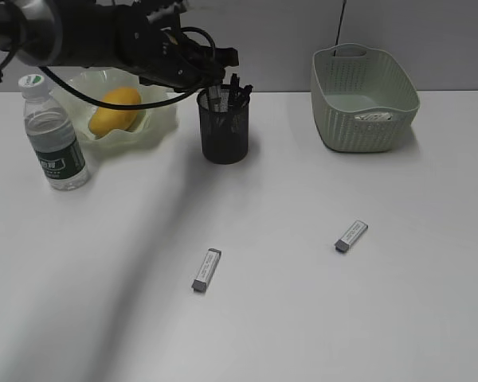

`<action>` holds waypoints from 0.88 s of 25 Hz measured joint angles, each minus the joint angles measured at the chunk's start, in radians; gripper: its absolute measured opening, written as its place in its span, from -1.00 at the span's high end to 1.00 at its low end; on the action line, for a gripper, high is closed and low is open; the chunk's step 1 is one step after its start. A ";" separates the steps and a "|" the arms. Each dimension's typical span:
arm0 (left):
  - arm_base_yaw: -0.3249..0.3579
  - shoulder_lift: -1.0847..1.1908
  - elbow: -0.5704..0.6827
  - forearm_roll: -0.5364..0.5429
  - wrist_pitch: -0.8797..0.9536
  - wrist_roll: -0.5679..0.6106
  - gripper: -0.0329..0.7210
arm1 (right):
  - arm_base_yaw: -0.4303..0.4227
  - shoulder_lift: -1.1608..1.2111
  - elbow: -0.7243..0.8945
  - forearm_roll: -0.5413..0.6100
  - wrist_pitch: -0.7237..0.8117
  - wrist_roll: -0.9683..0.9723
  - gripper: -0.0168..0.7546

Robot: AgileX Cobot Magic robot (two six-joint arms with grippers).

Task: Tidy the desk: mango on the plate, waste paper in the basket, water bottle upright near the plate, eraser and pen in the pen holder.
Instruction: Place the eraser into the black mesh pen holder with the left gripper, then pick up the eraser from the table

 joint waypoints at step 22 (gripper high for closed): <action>-0.002 -0.202 -0.006 0.170 0.474 0.011 -0.10 | 0.000 0.000 0.000 0.000 0.000 0.001 -0.17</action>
